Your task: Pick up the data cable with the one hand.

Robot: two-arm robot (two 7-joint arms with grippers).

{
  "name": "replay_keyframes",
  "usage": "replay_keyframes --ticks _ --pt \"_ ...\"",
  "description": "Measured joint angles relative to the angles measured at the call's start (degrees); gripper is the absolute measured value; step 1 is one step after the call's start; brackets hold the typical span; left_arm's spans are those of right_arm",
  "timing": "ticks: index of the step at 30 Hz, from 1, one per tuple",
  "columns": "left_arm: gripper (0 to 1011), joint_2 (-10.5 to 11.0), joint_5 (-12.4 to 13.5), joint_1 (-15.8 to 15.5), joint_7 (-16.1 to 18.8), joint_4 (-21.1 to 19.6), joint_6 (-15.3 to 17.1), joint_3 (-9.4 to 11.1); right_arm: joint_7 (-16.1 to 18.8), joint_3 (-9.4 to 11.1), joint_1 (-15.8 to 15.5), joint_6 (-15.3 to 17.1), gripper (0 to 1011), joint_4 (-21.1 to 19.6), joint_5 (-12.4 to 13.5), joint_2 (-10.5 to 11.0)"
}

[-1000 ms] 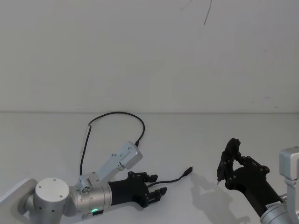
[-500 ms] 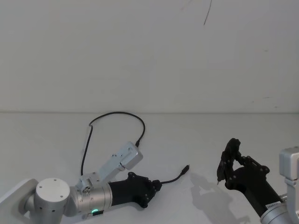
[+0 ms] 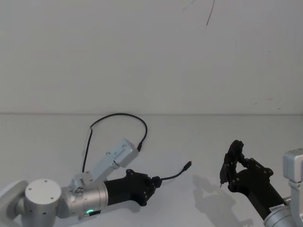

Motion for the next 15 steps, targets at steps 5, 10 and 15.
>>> replay_keyframes --ticks 5,10,15 --pt "43 2.4 -1.4 1.8 -0.5 -4.3 0.6 -1.1 0.0 0.0 0.0 0.0 269 0.0 0.0 0.0" --pt "43 5.2 -2.5 3.7 -0.9 -8.6 1.6 -2.0 0.0 0.0 0.0 0.0 269 0.0 0.0 0.0" --pt "43 7.5 -3.4 5.3 -1.2 -12.2 2.7 -2.6 0.0 0.0 0.0 0.0 269 0.0 0.0 0.0"
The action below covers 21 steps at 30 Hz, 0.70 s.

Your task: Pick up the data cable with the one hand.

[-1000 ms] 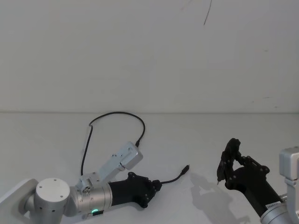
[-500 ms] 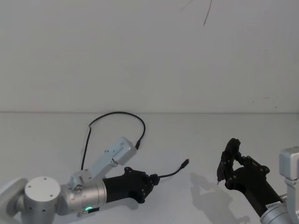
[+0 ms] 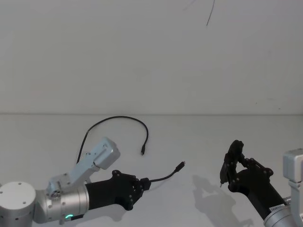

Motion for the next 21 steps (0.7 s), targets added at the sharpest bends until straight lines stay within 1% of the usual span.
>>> replay_keyframes --ticks 4,9,15,21 --pt "43 1.9 -0.7 1.3 -0.3 -3.1 0.9 -0.4 0.0 0.0 0.0 0.0 269 0.0 0.0 0.0" --pt "43 3.3 -1.3 2.2 -0.6 -5.6 1.5 -0.5 0.0 0.0 0.0 0.0 269 0.0 0.0 0.0" --pt "43 4.4 -1.7 2.8 -0.9 -7.8 2.2 -0.2 0.0 0.0 0.0 0.0 269 0.0 0.0 0.0" --pt "43 5.2 -2.0 3.1 -1.1 -9.1 2.6 0.1 0.0 0.0 0.0 0.0 269 0.0 0.0 0.0"
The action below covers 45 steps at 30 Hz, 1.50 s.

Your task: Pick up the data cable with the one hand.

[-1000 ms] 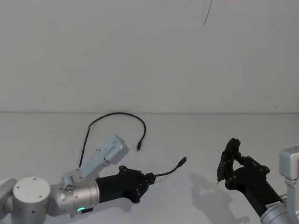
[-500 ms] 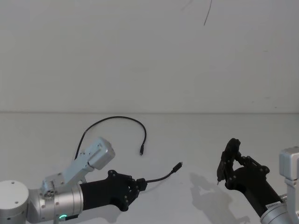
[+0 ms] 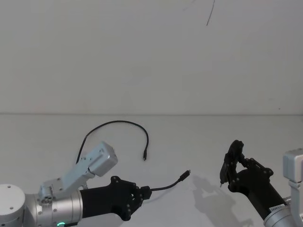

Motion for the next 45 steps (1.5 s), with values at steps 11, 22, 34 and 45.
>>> replay_keyframes --ticks 11,22,34,45 --pt "43 0.8 -0.3 0.3 -0.1 -1.5 0.4 0.3 0.4 0.2 0.1 -0.1 269 -0.1 0.4 -0.3" --pt "43 1.1 -0.3 0.5 -0.2 -2.0 0.6 0.4 1.2 1.5 0.1 0.7 269 -1.6 3.2 -1.8" --pt "43 1.3 -0.4 0.5 -0.2 -2.3 0.7 0.5 1.7 2.7 -0.2 3.1 269 -2.9 6.2 -3.6" --pt "43 1.3 -0.4 0.5 -0.2 -2.4 0.7 0.5 3.0 2.4 0.2 4.1 269 -3.0 7.7 -5.0"
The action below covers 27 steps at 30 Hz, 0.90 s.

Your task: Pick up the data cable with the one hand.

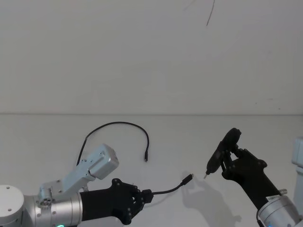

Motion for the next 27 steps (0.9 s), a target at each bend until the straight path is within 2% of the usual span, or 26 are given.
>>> replay_keyframes --ticks 27 --pt "43 0.0 0.0 0.0 0.0 0.0 0.0 0.0 1.4 -0.5 0.5 0.3 269 -0.3 0.7 -1.2"
